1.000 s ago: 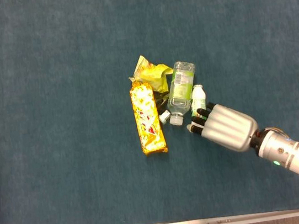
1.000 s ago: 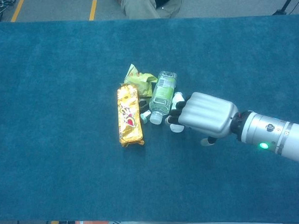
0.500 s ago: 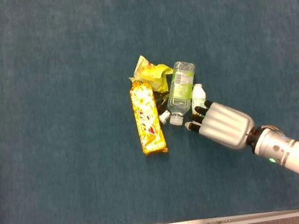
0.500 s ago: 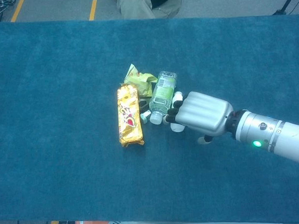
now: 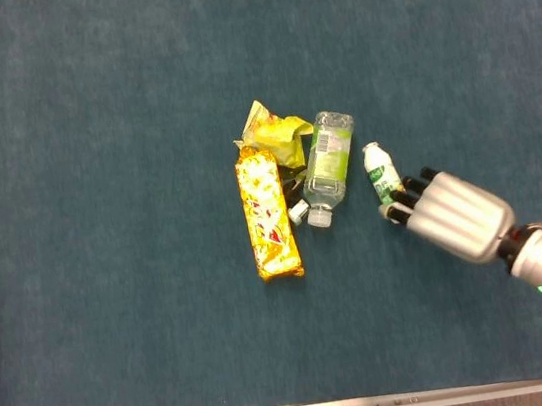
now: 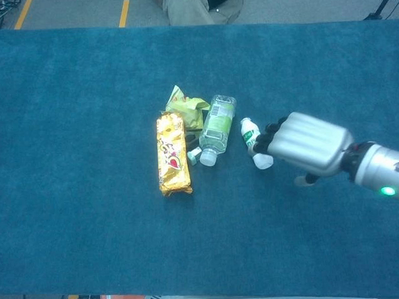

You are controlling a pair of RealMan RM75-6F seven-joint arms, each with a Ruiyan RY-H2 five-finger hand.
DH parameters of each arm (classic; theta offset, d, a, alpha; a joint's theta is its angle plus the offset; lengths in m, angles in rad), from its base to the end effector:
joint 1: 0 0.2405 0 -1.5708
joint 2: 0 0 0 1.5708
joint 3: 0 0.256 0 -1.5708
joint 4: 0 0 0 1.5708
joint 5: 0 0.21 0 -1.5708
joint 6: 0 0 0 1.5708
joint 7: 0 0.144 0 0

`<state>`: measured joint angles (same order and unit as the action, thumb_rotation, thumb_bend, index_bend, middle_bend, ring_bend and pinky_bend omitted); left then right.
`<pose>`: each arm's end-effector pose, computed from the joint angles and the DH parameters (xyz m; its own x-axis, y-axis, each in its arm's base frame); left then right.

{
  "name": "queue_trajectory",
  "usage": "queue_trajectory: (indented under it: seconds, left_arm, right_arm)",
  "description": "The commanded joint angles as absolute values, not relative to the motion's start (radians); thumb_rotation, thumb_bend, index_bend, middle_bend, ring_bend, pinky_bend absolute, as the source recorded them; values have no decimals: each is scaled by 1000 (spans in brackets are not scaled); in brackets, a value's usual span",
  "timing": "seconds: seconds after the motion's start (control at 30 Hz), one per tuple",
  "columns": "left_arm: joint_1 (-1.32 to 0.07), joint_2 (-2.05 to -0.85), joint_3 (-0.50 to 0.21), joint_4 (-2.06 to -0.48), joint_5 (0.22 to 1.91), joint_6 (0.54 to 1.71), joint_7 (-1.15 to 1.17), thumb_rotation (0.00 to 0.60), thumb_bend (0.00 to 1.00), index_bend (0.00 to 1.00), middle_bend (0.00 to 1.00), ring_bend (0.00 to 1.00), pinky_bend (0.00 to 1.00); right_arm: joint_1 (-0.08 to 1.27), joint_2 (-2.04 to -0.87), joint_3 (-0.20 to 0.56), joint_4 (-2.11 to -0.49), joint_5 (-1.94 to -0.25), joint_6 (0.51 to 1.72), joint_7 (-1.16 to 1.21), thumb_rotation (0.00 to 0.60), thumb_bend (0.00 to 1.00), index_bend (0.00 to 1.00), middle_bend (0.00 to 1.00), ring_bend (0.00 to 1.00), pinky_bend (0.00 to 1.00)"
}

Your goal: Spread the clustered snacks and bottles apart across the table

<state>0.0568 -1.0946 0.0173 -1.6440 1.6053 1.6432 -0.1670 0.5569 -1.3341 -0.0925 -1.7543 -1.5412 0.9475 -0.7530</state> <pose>-0.3098 0.1227 0.1701 0.2335 -0.0356 0.9717 0.9724 0.0133 -0.2331 -0.1820 -0.2189 -0.0022 0.8558 -0.0669 0.5130 -0.3918 -0.7313 0.5583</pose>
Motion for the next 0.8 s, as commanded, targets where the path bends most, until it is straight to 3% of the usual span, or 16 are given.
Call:
queue_trajectory:
  seconds: [0.03, 0.33, 0.8]
  left_arm:
    - [56, -1095, 16, -1644, 1605, 1643, -166, 600, 309, 254, 231, 55, 128]
    - [73, -1087, 24, -1645, 1606, 1662, -174, 600, 310, 254, 231, 55, 128]
    - [86, -1067, 30, -1667, 1604, 1668, -187, 600, 310, 254, 231, 55, 128]
  right_arm:
    - [545, -1311, -86, -1776, -1557, 979, -729, 600, 0, 262, 342, 287, 413]
    - [622, -1369, -53, -1662, -1593, 899, -716, 600, 0, 262, 342, 270, 413]
    - [696, -1464, -111, -1415, -1811, 938, -509, 600, 0, 262, 343, 267, 413]
